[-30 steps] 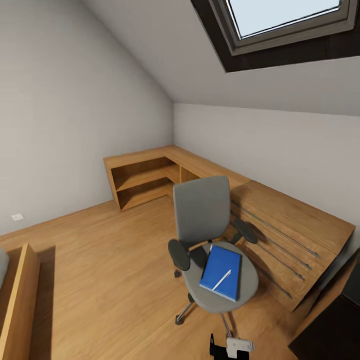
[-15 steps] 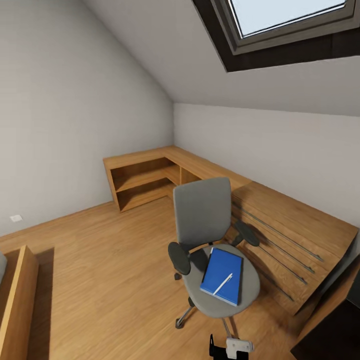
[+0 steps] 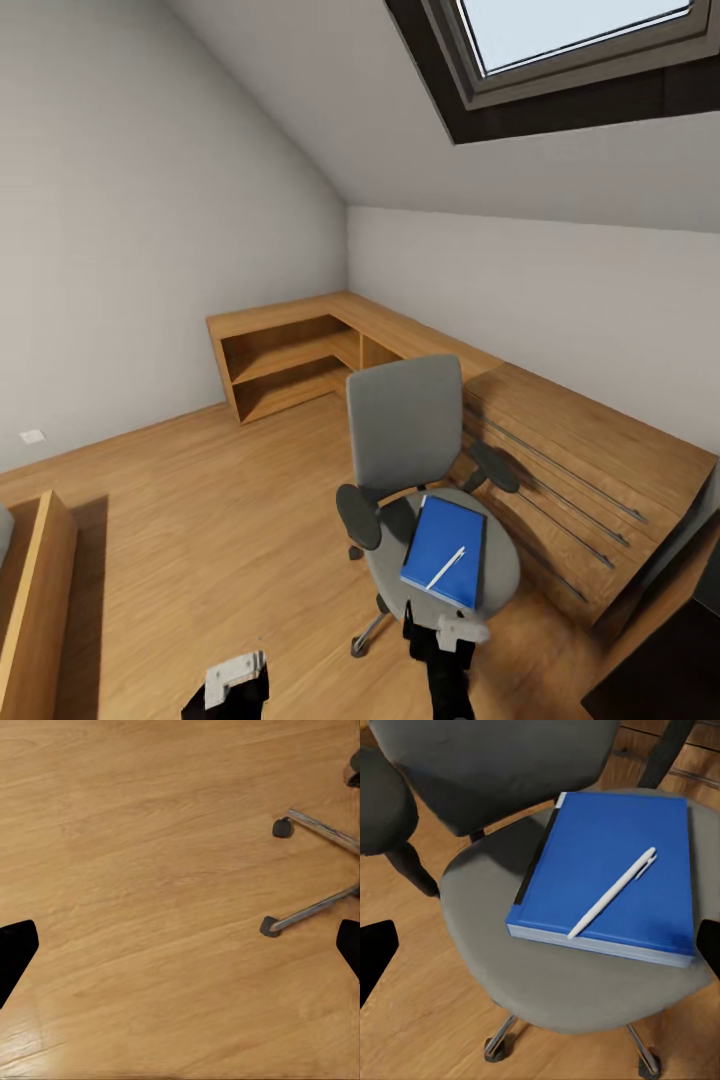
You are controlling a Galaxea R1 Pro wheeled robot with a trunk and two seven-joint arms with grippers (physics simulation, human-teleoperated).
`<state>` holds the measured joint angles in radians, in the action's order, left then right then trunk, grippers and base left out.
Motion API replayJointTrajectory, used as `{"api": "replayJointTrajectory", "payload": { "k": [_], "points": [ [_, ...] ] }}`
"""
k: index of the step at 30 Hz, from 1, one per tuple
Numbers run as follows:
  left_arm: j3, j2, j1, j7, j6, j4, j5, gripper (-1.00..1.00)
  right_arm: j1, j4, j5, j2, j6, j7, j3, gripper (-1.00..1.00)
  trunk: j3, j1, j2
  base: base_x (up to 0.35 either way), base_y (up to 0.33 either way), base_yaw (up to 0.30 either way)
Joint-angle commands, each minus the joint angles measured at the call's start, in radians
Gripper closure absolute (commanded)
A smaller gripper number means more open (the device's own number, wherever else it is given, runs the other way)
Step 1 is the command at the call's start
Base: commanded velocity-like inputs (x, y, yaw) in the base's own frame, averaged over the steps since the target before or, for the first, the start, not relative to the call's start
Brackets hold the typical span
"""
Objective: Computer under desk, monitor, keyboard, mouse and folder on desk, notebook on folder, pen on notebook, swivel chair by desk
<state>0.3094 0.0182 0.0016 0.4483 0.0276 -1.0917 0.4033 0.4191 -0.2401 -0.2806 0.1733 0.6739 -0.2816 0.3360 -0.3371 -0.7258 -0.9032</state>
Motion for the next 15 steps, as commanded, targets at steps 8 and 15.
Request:
{"api": "replayJointTrajectory", "payload": {
  "k": [8,15],
  "points": [
    [-0.115,-0.021,-0.001,0.017,0.386,-0.369,0.05,-1.0,0.026,-0.323,-0.02,-0.08,-0.451,-0.087,-0.005,-1.0,-0.001,0.0,-0.001,0.0,0.0,0.0],
    [-0.184,-0.047,-0.003,0.021,0.51,-0.513,0.095,-1.0,0.259,-0.283,-0.2,-0.112,-0.959,-0.112,-0.258,-1.0,-0.001,0.0,-0.001,0.0,0.0,0.0]
  ]
}}
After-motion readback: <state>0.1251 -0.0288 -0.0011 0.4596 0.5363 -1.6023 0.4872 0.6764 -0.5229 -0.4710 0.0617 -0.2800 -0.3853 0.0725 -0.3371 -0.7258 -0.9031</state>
